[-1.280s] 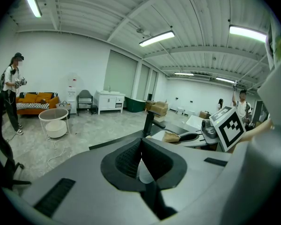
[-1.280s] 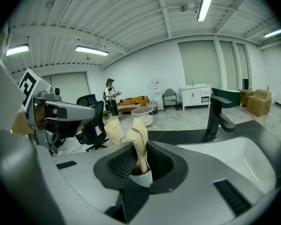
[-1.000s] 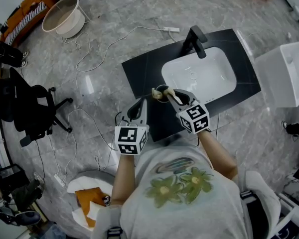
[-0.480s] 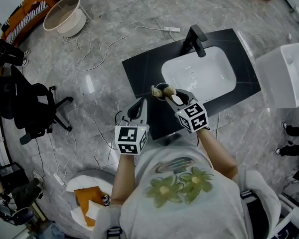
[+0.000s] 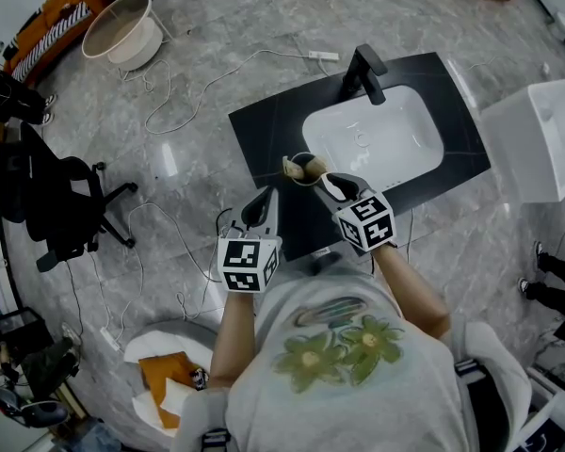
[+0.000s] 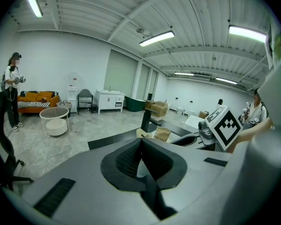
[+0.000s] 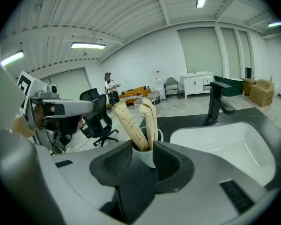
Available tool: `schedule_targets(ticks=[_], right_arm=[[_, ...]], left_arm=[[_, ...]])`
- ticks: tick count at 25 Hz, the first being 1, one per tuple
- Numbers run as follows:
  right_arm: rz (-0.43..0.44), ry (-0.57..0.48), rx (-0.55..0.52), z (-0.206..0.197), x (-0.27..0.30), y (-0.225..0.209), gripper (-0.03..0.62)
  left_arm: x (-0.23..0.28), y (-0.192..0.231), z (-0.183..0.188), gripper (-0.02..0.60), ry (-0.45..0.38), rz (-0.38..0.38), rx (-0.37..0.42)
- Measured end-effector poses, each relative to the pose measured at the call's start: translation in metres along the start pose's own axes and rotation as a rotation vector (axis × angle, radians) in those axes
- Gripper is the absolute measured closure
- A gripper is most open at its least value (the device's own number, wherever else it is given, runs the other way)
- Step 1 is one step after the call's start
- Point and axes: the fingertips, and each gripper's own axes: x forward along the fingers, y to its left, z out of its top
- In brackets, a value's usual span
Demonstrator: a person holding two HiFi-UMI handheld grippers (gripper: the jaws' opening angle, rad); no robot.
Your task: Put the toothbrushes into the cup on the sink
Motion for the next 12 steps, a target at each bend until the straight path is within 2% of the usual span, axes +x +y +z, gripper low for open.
schedule_targets(ticks=[3, 7, 12], right_arm=[[0.012, -0.023, 0.009, 0.004, -0.007, 0.004, 0.452], [0.033, -0.078, 0.022, 0.012, -0.019, 0.011, 0.513], [0.108, -0.124, 0.047, 0.02, -0.033, 0.029, 0.527]], left_arm=[[-0.002, -0.006, -0.002, 0.563, 0.0, -0.007, -0.001], [-0.005, -0.014, -0.003, 0.563, -0.007, -0.017, -0.001], [-0.009, -0.024, -0.004, 0.563, -0.011, -0.031, -0.002]])
